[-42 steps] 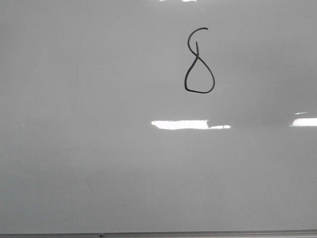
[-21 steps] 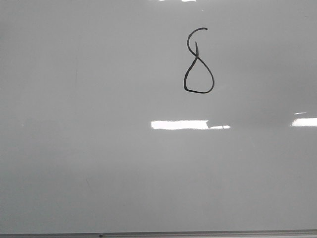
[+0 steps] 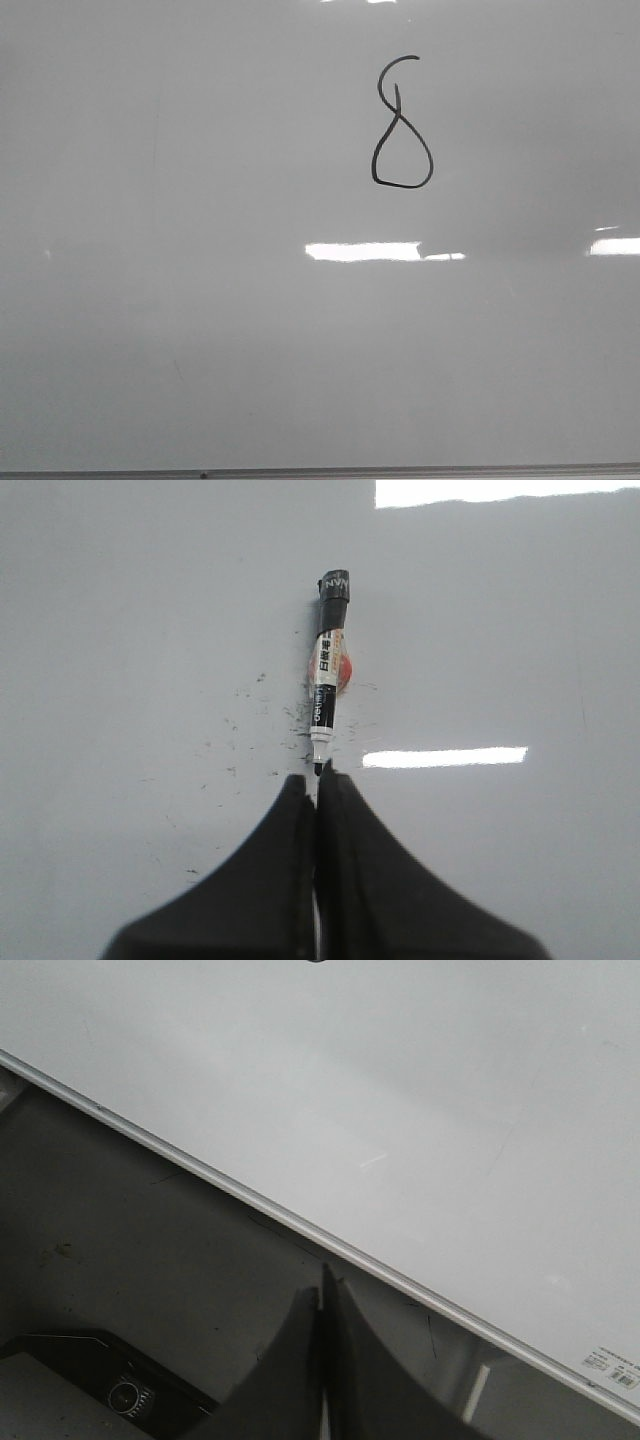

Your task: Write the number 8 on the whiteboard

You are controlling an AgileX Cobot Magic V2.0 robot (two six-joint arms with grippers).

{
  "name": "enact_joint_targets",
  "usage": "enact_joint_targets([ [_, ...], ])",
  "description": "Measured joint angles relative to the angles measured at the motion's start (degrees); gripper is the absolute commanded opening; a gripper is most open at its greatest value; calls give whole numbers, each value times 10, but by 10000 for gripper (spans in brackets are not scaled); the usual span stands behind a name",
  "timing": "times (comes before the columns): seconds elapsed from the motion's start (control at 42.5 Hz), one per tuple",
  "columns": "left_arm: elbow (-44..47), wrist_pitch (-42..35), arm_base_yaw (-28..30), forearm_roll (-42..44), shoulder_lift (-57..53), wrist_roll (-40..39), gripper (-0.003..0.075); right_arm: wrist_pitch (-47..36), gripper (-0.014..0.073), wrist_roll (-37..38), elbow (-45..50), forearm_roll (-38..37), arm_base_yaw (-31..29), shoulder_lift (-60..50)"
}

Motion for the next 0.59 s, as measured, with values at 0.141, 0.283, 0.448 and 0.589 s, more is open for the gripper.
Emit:
enact_joint_targets([
  [0.141,0,0,0,-3,0,0,-21,0,-69,0,0,0,0,0],
  [0.283,0,0,0,-3,0,0,-21,0,-69,0,0,0,0,0],
  [0.448,0,-13,0,-11,0,1,-21,0,-69,0,0,0,0,0],
  [0.589,0,-23,0,-13,0,1,-21,0,-69,0,0,0,0,0],
])
